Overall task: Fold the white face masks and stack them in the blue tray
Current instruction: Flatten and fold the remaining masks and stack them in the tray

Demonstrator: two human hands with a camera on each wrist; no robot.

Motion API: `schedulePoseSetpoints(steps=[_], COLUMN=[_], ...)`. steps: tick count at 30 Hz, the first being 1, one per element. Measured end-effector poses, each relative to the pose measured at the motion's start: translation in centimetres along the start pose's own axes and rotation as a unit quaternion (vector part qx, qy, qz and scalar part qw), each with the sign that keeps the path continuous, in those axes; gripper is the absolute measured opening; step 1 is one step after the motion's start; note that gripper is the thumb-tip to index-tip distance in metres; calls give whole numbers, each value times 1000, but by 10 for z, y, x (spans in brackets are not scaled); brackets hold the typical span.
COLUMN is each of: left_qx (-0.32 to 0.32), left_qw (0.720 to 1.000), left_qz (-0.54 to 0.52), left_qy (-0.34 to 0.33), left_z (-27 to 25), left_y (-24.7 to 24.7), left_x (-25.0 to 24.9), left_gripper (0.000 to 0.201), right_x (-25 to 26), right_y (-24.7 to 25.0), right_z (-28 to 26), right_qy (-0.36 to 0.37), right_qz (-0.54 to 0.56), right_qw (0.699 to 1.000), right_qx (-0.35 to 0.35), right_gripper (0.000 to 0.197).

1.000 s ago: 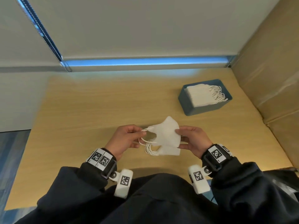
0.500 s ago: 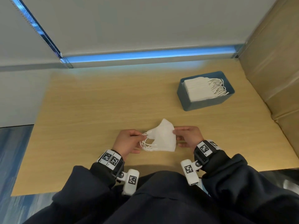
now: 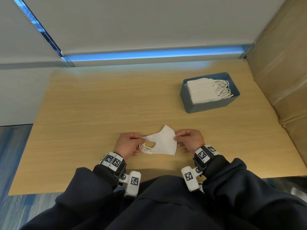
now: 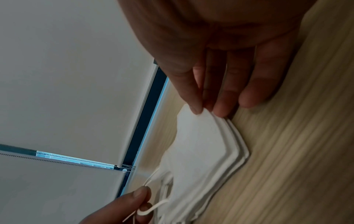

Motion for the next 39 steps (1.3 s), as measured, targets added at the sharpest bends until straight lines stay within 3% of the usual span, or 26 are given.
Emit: schedulePoseSetpoints(steps=[7, 9, 12, 14, 16, 19, 21, 22, 28, 32, 36, 39], left_qx=[-3, -17, -46, -37, 13, 88, 85, 77, 63, 80, 93, 66], left_qw=[1000, 998, 981, 959, 932, 858, 805, 796, 816, 833, 868, 864], left_qz=[20, 46, 136, 200, 284, 458, 540, 553, 529, 497, 391, 345], left_qy=[-10, -44, -131, -195, -227, -218, -229, -234, -223, -230, -290, -360], left_z=[2, 2, 0, 0, 3, 8, 8, 8, 11, 7, -1, -11], left_y=[-1, 2, 4, -5, -26, -63, -76, -80, -79, -79, -68, -52], left_x=[1, -4, -22, -37, -45, -40, -37, -36, -32, -32, -38, -52], left_gripper=[14, 13, 28, 38, 52, 82, 87, 86, 77, 57, 29, 22], right_x=[-1, -1, -2, 0, 4, 13, 17, 19, 27, 32, 44, 59], right_y=[1, 1, 2, 2, 0, -10, -18, -21, -29, -32, -26, -20], right_z=[1, 2, 0, -2, -3, 0, 1, 1, -4, -13, -25, -35], right_qy=[-7, -6, 2, 20, 52, 96, 120, 126, 131, 155, 222, 295], right_qz=[-11, -21, -23, -40, -82, -189, -261, -282, -339, -231, -119, -90], right_qw=[1000, 1000, 999, 998, 993, 976, 957, 951, 930, 959, 967, 951], right_qx=[-6, -10, -24, -43, -64, -52, -35, -35, -52, -50, -25, 1], right_gripper=[14, 15, 19, 26, 36, 58, 70, 72, 56, 41, 56, 42])
Point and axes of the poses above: each hand's wrist, its own z-axis towards the middle knuckle, its own y-axis out of the back of the hand, x = y × z, the point moved 6 cm from there along z, towards the middle knuckle, and after that the axes turned 9 degrees about -z, right-handed, at the moved point
